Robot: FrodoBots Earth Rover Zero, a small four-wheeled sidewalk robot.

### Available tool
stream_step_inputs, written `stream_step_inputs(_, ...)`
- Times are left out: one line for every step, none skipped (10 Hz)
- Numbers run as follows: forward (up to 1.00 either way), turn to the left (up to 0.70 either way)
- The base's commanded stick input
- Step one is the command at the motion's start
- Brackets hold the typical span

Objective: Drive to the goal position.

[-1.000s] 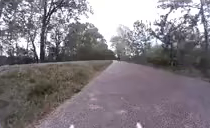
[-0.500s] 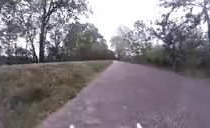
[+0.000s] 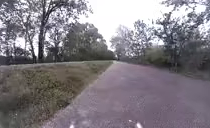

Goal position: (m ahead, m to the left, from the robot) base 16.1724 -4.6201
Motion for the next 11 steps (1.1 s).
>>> stream_step_inputs(1.0, -0.01)
stream_step_inputs(1.0, 0.0)
stream_step_inputs(1.0, 0.0)
stream_step_inputs(1.0, 0.0)
stream_step_inputs(1.0, 0.0)
stream_step_inputs(1.0, 0.0)
stream_step_inputs(1.0, 0.0)
stream_step_inputs(1.0, 0.0)
stream_step_inputs(1.0, 0.0)
stream_step_inputs(1.0, 0.0)
stream_step_inputs(1.0, 0.0)
